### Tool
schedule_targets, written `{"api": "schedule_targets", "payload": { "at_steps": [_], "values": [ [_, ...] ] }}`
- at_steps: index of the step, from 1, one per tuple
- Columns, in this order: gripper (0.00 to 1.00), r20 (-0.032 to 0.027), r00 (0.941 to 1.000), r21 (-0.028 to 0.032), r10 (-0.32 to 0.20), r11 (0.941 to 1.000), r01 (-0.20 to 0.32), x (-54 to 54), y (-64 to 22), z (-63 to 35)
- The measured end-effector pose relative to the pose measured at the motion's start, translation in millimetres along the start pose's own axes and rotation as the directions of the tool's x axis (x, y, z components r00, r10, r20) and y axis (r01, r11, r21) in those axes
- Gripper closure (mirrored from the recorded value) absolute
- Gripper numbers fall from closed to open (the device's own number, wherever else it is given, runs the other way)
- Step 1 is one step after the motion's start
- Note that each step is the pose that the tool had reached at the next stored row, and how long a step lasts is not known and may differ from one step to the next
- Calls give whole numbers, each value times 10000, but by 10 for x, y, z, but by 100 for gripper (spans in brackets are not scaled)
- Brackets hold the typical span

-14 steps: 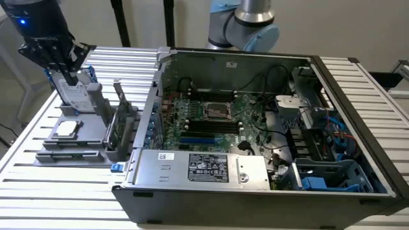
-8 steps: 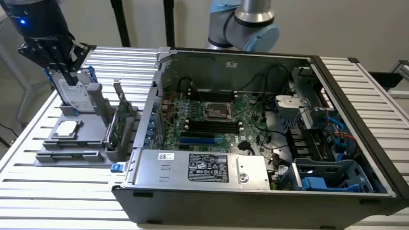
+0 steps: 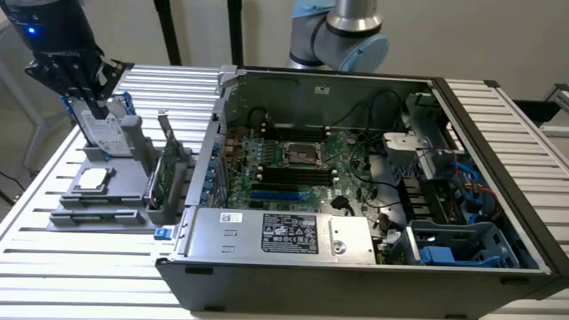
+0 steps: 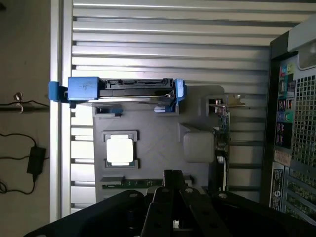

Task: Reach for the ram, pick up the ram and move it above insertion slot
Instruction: 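Reach for the ram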

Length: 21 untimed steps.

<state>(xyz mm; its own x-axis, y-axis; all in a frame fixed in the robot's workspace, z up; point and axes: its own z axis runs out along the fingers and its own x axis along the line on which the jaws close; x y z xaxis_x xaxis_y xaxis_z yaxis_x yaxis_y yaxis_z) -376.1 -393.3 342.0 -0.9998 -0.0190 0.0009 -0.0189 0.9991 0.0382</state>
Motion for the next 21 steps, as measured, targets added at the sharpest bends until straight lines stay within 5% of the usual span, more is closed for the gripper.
{"api": "schedule_targets", "payload": {
  "at_steps": [12,21],
  "values": [
    [89,2,10000,-4,-2,10000,2,11,-536,3],
    [89,-99,10000,-6,2,10000,-2,48,-814,90]
  ]
}}
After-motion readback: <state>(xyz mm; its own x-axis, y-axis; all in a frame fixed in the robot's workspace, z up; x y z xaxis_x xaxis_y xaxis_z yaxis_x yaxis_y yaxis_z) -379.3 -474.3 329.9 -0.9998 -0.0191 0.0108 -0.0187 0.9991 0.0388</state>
